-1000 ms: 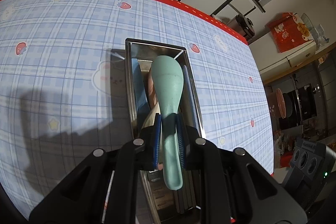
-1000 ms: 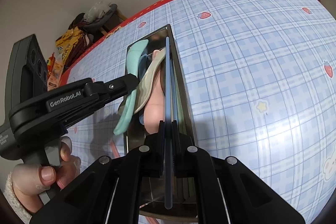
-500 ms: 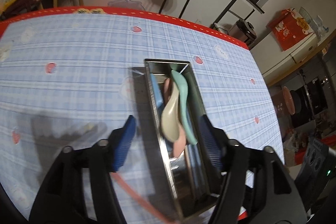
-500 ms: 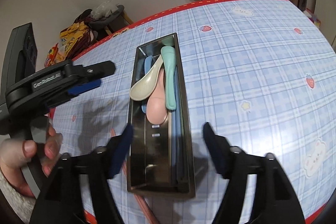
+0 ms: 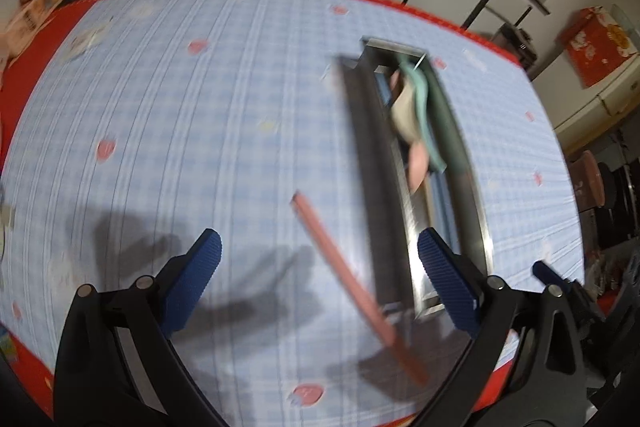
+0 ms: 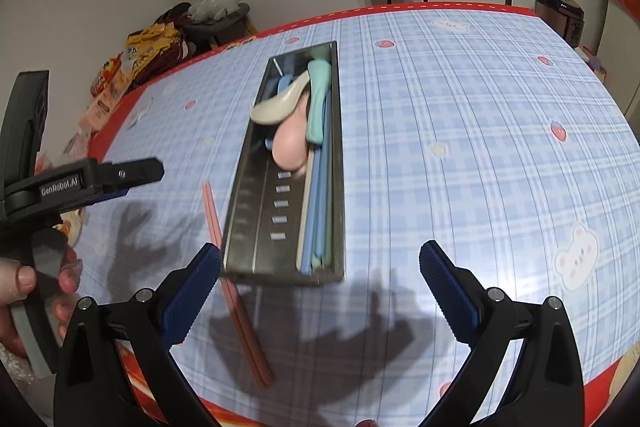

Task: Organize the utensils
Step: 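Move both tools back over the two pink chopsticks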

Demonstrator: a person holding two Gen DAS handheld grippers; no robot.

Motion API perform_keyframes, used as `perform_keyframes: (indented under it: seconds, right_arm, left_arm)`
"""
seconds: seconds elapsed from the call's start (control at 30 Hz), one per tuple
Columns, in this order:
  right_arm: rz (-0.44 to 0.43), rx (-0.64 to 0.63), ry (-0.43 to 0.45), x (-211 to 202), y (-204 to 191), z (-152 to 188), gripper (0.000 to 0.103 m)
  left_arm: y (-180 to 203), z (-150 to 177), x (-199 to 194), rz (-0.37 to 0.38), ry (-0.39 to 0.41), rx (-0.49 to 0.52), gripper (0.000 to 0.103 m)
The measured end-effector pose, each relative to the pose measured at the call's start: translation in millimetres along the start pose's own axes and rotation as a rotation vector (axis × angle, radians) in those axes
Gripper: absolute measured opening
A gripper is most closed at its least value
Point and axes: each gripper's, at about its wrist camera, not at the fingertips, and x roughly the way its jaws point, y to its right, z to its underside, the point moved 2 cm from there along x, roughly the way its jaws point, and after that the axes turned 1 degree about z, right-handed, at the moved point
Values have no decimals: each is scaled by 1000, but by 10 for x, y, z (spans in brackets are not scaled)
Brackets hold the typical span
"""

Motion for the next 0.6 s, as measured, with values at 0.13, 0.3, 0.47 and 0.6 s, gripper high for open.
perform_keyframes:
  seconds: [0.13,0.3,0.47,0.6]
  right_arm:
    - [-6,4,-25,33,23,197,97]
    - [-4,16,-46,1,57,350,97]
    - [-2,58,-56,-9,133,376,96]
    - [9,71,-53,-24,181,379,96]
  left_arm:
    - [-44,323,115,-36,-36,-2,97]
    - [70,625,226,-60,-50,28,97]
    - [216,732,262,-72,-52,68,97]
    - [280,794,320,-86,-71,97,97]
